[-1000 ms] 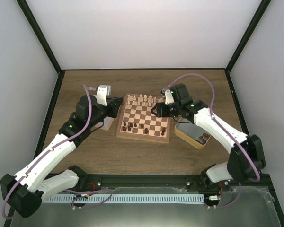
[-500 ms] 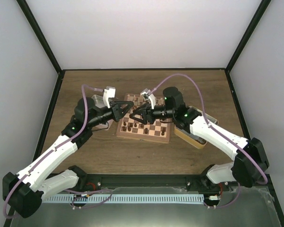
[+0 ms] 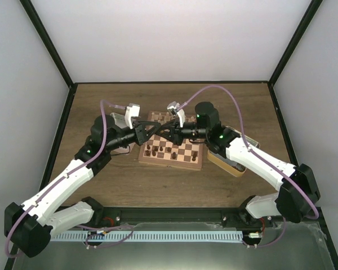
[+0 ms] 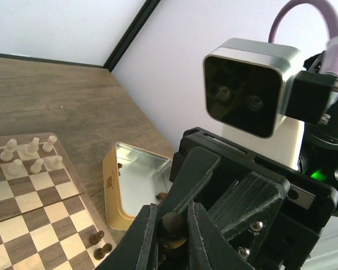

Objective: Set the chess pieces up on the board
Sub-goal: Place the chess piece on the chessboard.

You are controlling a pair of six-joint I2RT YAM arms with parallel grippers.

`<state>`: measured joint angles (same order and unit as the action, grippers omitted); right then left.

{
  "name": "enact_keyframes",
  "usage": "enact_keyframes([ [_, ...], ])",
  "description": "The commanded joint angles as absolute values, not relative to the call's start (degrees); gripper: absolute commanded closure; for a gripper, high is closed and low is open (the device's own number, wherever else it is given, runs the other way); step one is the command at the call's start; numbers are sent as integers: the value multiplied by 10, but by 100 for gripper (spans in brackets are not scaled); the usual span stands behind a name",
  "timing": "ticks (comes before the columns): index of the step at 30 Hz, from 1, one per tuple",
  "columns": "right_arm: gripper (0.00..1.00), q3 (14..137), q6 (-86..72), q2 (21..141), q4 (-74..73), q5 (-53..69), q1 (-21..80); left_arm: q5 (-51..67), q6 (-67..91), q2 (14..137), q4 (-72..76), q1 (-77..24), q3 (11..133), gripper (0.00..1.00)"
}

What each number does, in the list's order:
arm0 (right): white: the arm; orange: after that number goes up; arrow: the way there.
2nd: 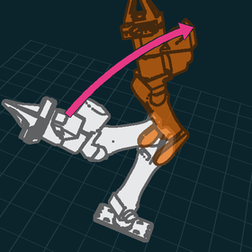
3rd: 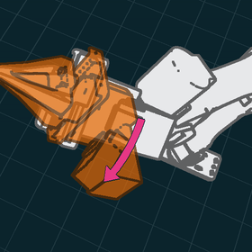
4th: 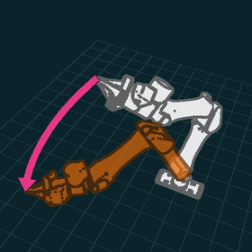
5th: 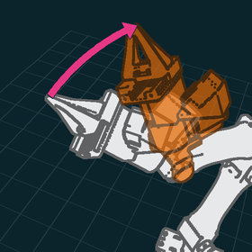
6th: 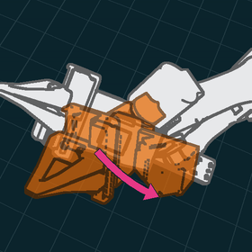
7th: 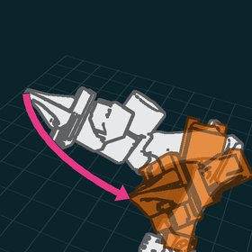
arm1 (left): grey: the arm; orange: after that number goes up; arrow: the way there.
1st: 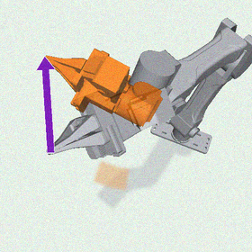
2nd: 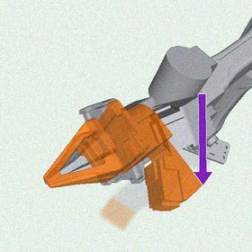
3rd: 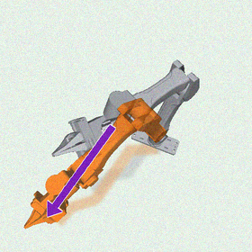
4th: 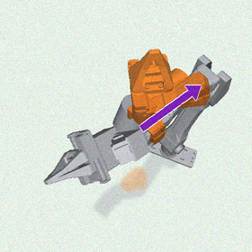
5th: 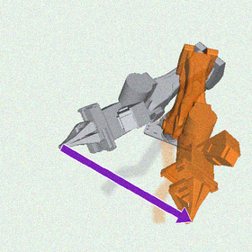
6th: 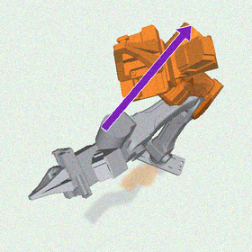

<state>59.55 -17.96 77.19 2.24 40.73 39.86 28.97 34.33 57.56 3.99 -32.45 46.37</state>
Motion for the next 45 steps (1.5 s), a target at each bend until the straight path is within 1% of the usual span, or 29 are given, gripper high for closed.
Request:
enact_keyframes([
  [1, 97, 597, -164, 750, 45, 389, 400, 304, 338, 585, 26, -323, 483, 87],
  [2, 99, 594, -156, 749, 43, 387, 400, 313, 340, 586, 27, -323, 485, 82],
  [4, 99, 591, -137, 746, 35, 388, 400, 321, 349, 587, 26, -323, 493, 64],
  [6, 99, 589, -114, 741, 24, 388, 400, 319, 355, 586, 14, -321, 505, 56],
  [9, 99, 589, -73, 732, 5, 388, 400, 327, 355, 590, -19, -314, 529, 50],
  [15, 99, 602, -9, 730, -44, 399, 400, 406, 357, 618, -85, -284, 567, 49],
  [21, 99, 613, 7, 744, -73, 391, 400, 501, 318, 650, -118, -278, 581, 54],
  [24, 99, 615, 5, 746, -76, 397, 400, 499, 270, 664, -179, -279, 600, 61],
  [28, 99, 611, 3, 748, -77, 401, 400, 507, 251, 670, -202, -279, 605, 74],
  [33, 99, 612, 4, 752, -86, 397, 400, 518, 246, 675, -201, -279, 602, 94],
  [35, 98, 612, 4, 753, -87, 398, 400, 514, 245, 674, -197, -278, 600, 96],
  [36, 91, 613, 4, 753, -89, 397, 400, 508, 245, 674, -196, -278, 599, 96],
  [37, 77, 613, 4, 753, -91, 394, 400, 499, 242, 672, -196, -279, 599, 96],
  [38, 66, 613, 4, 751, -94, 390, 400, 484, 238, 671, -199, -279, 599, 96],
  [40, 50, 607, 4, 745, -96, 377, 400, 441, 230, 667, -209, -279, 601, 96],
  [41, 45, 601, 2, 740, -94, 366, 400, 414, 225, 665, -217, -278, 602, 96],
  [45, 34, 558, -13, 716, -86, 297, 400, 259, 203, 659, -264, -278, 607, 96],
])
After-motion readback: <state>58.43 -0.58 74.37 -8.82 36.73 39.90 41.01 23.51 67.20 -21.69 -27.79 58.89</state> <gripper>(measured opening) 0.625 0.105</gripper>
